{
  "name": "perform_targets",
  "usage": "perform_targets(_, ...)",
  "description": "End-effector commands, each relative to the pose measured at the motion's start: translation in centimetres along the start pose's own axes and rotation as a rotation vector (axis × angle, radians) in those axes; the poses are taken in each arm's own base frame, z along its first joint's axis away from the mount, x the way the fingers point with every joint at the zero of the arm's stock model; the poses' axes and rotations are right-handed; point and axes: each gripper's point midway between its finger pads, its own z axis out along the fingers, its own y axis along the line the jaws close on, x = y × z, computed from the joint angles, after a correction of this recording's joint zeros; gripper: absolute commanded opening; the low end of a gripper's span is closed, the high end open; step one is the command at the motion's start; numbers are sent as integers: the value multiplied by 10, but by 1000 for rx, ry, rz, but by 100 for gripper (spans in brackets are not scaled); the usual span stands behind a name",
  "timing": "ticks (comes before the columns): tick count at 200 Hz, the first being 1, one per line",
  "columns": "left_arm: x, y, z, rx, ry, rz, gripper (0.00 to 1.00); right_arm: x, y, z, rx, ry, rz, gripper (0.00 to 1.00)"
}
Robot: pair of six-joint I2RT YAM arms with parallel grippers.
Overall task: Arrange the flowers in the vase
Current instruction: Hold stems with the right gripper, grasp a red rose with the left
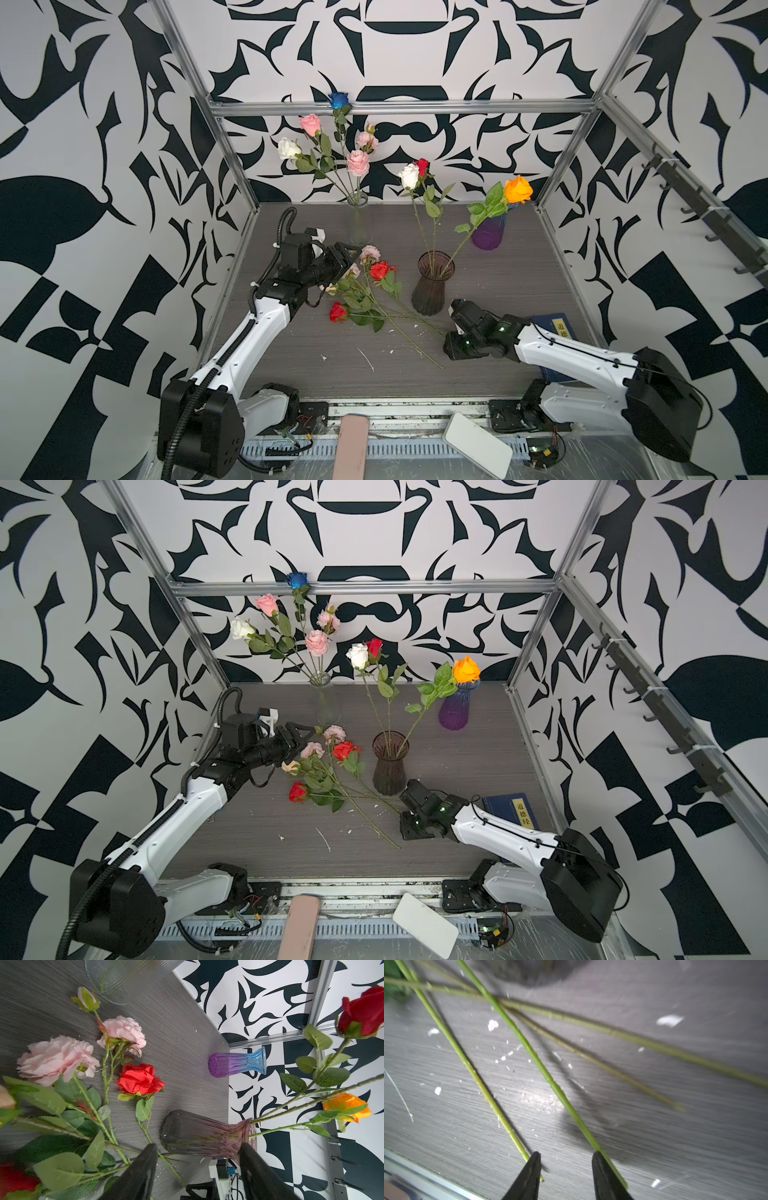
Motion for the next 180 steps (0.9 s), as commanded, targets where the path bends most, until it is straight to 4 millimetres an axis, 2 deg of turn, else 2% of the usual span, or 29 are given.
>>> perform_targets(1,-3,-1,3,12,-6,-13,67,-4,-20,-2,74,-18,62,46)
perform_targets(24,-4,-1,4,11,-1,-20,67,6,-24,9,45,55,108,46)
perform_targets(58,-3,0,6,13,5,-24,67,14,-16,21,5,121,107,45)
perform_targets(80,-3,1,6,10,5,-27,67,16,-13,24,-4,149,88,41)
perform_targets(111,-2,5,8,5,7,-38,67,19,-7,26,-19,202,42,33)
perform_targets(131,-2,6,10,7,5,-47,67,20,-5,24,-28,210,16,31)
perform_targets(180,-4,7,10,6,-5,-41,66,7,7,11,-82,147,-23,19)
